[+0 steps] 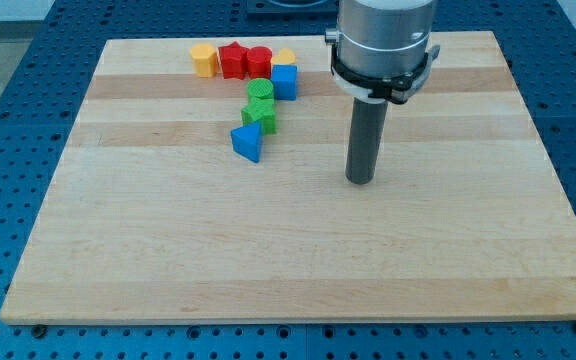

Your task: Move your arm parallel to the left of the triangle

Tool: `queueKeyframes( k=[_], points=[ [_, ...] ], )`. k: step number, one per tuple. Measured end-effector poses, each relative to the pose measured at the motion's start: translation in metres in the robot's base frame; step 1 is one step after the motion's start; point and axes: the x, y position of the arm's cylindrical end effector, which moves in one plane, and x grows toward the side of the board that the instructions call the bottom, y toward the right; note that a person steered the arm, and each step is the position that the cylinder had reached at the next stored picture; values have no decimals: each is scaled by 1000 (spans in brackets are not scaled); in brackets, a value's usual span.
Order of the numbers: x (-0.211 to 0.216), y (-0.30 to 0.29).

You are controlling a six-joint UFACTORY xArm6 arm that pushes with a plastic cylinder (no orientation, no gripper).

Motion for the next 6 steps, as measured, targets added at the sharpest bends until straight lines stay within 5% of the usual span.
queueKeyframes(
  k=[3, 4, 5, 6],
  points=[
    [-42, 33],
    [-25, 35],
    [63, -41],
    [78, -166]
  ],
)
